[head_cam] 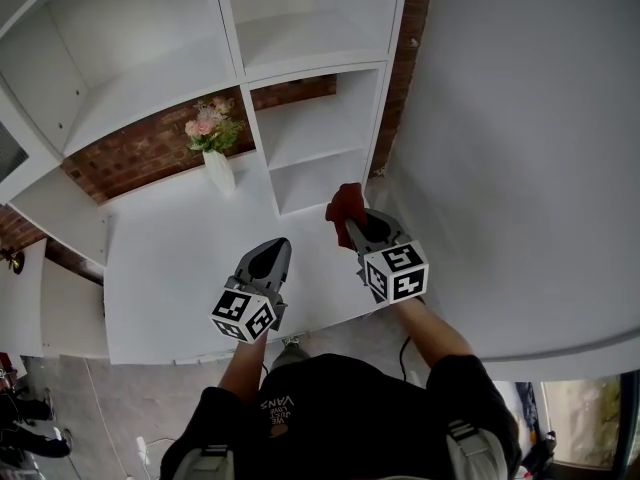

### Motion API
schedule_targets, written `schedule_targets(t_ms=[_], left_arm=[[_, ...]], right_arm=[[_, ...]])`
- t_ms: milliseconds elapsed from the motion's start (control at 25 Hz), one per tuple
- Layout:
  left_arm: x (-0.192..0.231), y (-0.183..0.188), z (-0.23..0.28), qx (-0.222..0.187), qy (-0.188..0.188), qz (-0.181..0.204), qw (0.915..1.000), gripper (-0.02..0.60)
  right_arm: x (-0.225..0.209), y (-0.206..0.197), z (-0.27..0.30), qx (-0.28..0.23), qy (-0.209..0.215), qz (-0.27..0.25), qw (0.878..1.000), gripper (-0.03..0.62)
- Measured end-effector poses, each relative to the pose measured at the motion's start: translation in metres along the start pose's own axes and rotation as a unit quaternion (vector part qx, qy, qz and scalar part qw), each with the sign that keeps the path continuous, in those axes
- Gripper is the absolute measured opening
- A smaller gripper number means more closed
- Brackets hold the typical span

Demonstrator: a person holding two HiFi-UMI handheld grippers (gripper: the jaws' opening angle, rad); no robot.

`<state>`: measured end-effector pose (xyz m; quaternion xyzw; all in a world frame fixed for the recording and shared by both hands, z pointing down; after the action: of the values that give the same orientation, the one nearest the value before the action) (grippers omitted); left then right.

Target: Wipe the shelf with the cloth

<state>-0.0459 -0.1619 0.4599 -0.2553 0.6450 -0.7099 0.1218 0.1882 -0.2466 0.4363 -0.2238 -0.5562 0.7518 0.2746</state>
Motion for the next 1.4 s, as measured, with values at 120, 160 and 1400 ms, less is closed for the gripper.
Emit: schedule_targets(t_ms=[120,160,1400], left_arm=[[-0.008,-0.005,-0.006,0.004,0.004,-0.001,1.0,0.006],[-0.01,-0.006,-0.007,0.006,0.006,-0.001,1.0,0.006],[-0.036,-0.052,-0.032,0.044,0.008,-0.034,0.9984,0.006]], right_arm=[[0.007,-0.013,-0.01,0.001,0.007,0.009,1.0,0.057],[0.008,-0.017,-0.013,0.002,0.009,0.013,1.0,0.057],[0.04,-0.098,-0.061,0.055,0.006,0.053,0.997,0.057]])
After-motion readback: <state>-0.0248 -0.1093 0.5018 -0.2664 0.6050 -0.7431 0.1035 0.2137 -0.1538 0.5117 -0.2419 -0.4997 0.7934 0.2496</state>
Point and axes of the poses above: the fingertips, and each gripper's own axes: z forward along the fingers, x to its left, y out of its top, the point moved 10 cm from there along -z, backward along the fingers, and after that the axes turned 3 degrees about x, right-handed, at the moved point
